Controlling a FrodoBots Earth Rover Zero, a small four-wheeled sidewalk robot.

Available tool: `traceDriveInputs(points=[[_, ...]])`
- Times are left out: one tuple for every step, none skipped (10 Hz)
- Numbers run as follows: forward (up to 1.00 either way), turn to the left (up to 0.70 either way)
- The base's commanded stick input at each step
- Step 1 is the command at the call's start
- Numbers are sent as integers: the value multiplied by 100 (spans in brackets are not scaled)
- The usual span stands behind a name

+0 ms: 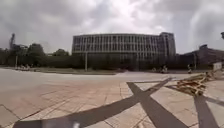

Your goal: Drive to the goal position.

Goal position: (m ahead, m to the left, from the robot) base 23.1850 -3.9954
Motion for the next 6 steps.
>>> traceDriveInputs(points=[[60,-15],[60,-15],[60,-15],[60,-15],[60,-15],[60,-15]])
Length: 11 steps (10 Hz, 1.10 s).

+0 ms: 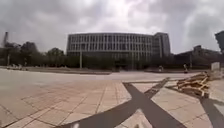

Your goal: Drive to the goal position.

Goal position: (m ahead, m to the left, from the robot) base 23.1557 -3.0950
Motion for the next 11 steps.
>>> traceDriveInputs(points=[[60,-15],[60,-15],[60,-15],[60,-15],[60,-15],[60,-15],[60,-15],[60,-15],[60,-15],[60,-15],[60,-15]])
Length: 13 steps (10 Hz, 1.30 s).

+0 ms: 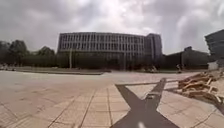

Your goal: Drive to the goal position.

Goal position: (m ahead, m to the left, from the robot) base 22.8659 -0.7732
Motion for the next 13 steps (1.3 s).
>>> traceDriveInputs(points=[[60,-15],[60,-15],[60,-15],[60,-15],[60,-15],[60,-15],[60,-15],[60,-15],[60,-15],[60,-15],[60,-15],[60,-15],[60,-15]])
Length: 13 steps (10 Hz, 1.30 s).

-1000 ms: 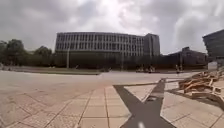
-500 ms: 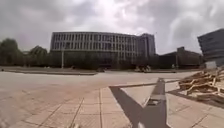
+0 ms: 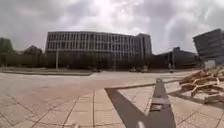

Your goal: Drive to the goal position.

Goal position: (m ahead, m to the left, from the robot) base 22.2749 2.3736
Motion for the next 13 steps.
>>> traceDriveInputs(points=[[60,-15],[60,-15],[60,-14],[60,-9],[60,-2],[60,0],[60,0],[60,0],[60,0],[60,0],[60,0],[60,0],[60,0]])
